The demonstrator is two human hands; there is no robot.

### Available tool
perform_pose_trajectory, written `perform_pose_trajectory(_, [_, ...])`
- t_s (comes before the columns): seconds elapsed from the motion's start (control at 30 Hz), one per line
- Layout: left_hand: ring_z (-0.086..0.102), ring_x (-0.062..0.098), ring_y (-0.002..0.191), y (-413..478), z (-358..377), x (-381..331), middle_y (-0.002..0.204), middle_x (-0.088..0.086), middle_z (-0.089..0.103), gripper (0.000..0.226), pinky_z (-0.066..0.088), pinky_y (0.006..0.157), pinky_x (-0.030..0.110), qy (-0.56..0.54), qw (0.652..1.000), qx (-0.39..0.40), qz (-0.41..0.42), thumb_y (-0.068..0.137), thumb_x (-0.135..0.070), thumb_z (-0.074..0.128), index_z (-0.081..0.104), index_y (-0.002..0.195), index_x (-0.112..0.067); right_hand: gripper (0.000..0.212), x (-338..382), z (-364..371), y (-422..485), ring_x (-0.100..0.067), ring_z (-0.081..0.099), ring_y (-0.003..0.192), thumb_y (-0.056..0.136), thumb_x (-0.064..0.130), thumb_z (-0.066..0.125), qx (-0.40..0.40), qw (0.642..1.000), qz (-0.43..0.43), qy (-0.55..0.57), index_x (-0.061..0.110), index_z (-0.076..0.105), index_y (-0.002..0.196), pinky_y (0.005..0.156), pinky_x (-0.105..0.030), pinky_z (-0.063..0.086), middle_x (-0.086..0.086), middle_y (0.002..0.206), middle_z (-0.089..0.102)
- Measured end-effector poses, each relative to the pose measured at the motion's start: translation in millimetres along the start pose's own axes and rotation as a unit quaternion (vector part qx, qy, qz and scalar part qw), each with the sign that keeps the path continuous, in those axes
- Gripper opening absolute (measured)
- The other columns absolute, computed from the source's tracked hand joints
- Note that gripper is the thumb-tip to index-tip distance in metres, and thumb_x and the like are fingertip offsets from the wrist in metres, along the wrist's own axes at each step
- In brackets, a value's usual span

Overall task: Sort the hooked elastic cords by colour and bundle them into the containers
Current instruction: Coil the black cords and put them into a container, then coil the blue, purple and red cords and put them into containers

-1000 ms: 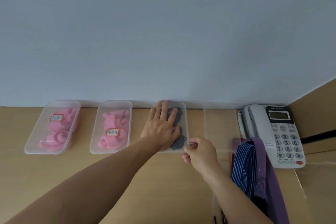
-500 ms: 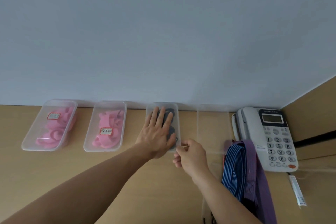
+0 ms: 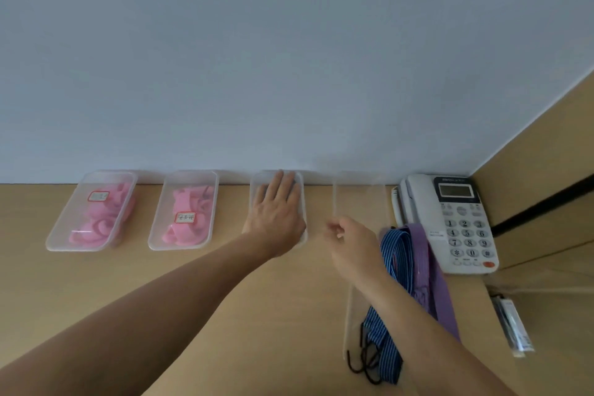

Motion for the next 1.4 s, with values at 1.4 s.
perform_pose_trajectory(1.4, [0.064,0.022,0.104,-95.4,88.1,-105.9,0.121,0.005,0.066,0.035,0.046,0.081,0.024,-0.318,0.918,0.191,-0.139,0.091,-0.017,0.058,0.062,0.125,-0.011,0.024,-88.6,6.7,-77.4,-0.024,0.052,0.102,0.099,0.025,0.043,0.186,0.874,-0.263,-0.364,0.014,0.061,0.111,0.087,-0.039,0.048,-0.003,0.108,0.057])
Point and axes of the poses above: each hand's wrist, its own y-axis towards the middle knuckle, its own z-axis out of the palm, x = y × z, the point moved 9 cm from there along y, towards the middle knuckle
